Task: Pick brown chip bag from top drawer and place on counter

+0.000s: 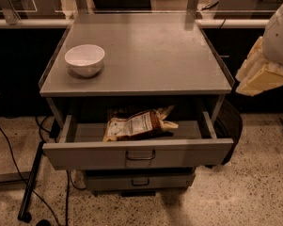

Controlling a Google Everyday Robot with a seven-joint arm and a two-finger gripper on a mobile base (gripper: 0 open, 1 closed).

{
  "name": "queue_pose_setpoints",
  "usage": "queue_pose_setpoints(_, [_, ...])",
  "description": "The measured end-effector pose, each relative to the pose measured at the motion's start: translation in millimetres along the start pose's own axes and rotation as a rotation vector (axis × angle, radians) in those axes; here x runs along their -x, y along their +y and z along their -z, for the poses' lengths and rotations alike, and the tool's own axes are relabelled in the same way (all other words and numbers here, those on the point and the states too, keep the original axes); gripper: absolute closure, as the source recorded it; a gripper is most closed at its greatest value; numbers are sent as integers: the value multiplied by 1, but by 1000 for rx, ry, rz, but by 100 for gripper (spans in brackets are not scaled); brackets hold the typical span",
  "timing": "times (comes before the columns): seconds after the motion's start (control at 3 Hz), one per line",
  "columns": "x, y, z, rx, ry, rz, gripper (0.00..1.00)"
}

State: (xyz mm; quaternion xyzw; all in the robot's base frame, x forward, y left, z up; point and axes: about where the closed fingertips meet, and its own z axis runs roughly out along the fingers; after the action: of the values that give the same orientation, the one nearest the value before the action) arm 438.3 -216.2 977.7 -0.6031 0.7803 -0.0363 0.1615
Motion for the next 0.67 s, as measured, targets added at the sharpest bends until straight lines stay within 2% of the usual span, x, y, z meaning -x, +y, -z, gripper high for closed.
queue_pose_setpoints(0.33, [0, 0, 0, 0, 0, 0, 89])
queue_pose_setpoints(0.67, [2, 2, -3, -13, -30, -11, 100])
